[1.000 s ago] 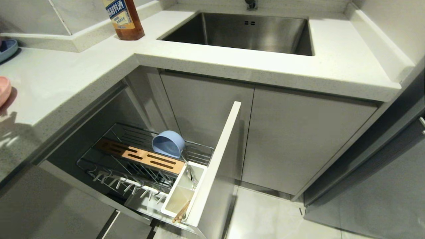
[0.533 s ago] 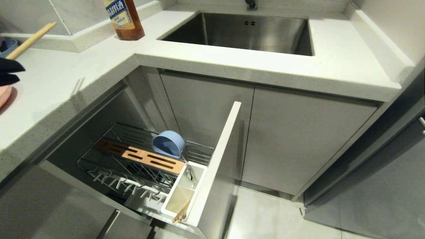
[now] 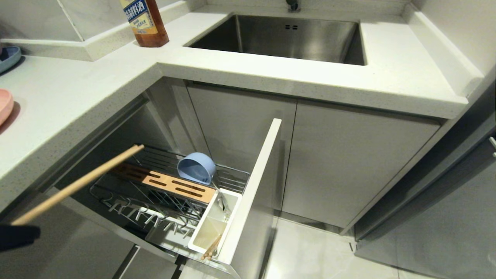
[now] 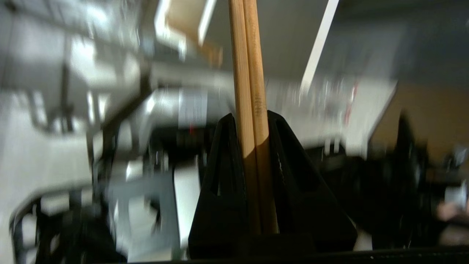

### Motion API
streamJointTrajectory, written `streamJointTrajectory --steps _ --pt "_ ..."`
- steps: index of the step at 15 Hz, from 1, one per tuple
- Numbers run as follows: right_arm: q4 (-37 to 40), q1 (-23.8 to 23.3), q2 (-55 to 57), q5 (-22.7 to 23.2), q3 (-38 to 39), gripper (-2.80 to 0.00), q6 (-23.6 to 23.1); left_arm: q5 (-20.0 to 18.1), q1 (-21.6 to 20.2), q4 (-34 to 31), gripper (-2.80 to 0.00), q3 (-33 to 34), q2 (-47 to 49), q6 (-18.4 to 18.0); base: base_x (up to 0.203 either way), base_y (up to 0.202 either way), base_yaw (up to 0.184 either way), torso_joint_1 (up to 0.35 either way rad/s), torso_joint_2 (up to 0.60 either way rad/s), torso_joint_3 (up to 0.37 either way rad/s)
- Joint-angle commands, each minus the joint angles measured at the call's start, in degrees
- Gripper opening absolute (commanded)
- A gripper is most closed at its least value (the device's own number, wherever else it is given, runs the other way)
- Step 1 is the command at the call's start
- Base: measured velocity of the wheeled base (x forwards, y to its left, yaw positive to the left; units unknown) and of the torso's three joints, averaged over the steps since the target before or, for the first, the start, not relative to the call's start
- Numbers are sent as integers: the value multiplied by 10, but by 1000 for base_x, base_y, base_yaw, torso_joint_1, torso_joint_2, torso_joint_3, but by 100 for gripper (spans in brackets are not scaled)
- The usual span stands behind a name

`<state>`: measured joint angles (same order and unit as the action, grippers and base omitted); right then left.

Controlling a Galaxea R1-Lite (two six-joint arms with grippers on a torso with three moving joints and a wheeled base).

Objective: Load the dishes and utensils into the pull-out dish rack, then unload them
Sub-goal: Pick up the chopsticks and place it in the cupboard

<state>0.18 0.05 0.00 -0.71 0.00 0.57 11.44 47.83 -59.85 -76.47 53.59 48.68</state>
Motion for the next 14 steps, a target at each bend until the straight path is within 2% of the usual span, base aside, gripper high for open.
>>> streamJointTrajectory --steps 1,3,8,11,14 --pt "0 0 0 0 1 -280 0 -40 15 -36 -280 8 0 6 0 0 0 0 0 0" --pt "0 0 0 0 1 -280 0 -57 21 -54 -280 13 24 6 0 0 0 0 0 0" --pt "0 0 0 0 1 -280 0 -63 33 -128 -280 8 147 12 0 0 0 0 0 0" --pt "0 0 0 0 1 -280 0 -66 23 -127 -280 6 236 16 0 0 0 0 0 0" --pt "0 0 0 0 2 -280 0 -68 -6 -89 -280 2 303 15 0 0 0 0 0 0"
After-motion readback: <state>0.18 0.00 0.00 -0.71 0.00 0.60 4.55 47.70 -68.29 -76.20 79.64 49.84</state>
